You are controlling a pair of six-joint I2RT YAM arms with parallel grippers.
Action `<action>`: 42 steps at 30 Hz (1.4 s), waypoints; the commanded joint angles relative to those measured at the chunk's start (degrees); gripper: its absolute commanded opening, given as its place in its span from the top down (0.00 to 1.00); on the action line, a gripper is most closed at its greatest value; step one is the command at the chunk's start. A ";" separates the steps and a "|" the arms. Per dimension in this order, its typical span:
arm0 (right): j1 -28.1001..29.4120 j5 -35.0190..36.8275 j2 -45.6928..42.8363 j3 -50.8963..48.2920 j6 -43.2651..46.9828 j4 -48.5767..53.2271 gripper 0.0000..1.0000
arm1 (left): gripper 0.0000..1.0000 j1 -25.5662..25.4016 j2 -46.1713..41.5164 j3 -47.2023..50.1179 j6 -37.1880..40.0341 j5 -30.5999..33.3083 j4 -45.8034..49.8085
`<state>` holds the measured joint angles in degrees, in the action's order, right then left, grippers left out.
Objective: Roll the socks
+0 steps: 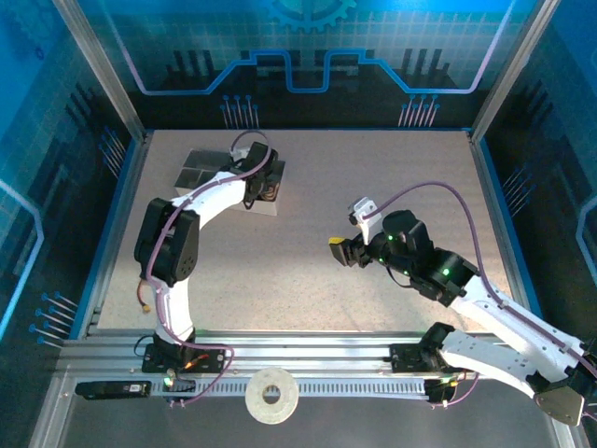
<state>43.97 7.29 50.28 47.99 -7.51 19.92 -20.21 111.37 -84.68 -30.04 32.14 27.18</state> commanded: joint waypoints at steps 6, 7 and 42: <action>0.31 1.04 1.39 1.40 0.85 -1.53 0.26 | 0.32 2.77 -8.09 -6.80 -7.46 -12.65 12.08; 0.26 1.00 1.57 1.40 0.80 -1.66 0.26 | 0.37 3.75 -8.09 -6.73 -8.33 -14.77 12.37; -2.52 14.71 0.08 6.25 -1.38 1.34 0.00 | 0.01 7.97 -22.13 -3.03 -13.79 -26.55 9.47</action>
<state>43.22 14.44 50.43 51.66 -7.03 18.59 -12.84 97.21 -89.73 -43.13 7.66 37.23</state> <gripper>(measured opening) 0.990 0.984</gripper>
